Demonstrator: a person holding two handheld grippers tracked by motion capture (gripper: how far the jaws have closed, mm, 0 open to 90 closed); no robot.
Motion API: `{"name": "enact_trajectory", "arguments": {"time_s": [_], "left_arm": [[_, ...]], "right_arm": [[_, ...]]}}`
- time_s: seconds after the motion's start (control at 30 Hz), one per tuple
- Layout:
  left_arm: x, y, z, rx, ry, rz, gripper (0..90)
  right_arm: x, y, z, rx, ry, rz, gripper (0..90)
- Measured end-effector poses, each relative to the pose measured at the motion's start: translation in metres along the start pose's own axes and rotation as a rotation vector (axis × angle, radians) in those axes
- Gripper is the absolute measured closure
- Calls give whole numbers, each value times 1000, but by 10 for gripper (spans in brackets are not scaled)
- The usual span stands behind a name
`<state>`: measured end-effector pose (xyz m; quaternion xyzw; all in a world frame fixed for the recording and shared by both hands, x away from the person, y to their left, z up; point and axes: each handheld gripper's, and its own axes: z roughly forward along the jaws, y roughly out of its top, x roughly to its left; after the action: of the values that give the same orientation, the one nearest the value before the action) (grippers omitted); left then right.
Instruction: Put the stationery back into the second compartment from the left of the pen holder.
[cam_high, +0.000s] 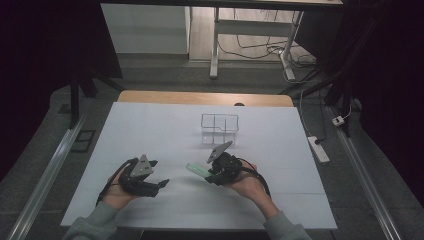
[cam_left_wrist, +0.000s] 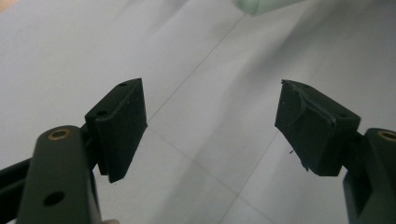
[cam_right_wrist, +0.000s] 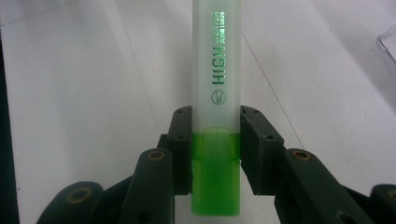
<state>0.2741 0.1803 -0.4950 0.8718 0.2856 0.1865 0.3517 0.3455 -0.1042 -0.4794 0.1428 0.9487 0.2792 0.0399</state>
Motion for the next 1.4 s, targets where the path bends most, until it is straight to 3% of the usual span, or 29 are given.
{"name": "enact_trajectory", "arguments": {"time_s": [0.33,0.97,1.17,1.4], "left_arm": [[-8,17,7,35,-55,76,261],[-26,51,31,144,-111,235,266],[-32,64,43,167,-158,304,289],[-35,66,53,207,-209,327,295]], "right_arm": [[6,3,7,43,18,-42,672],[14,6,14,84,54,-117,672],[16,6,17,99,65,-136,672],[19,7,16,93,83,-159,672]]}}
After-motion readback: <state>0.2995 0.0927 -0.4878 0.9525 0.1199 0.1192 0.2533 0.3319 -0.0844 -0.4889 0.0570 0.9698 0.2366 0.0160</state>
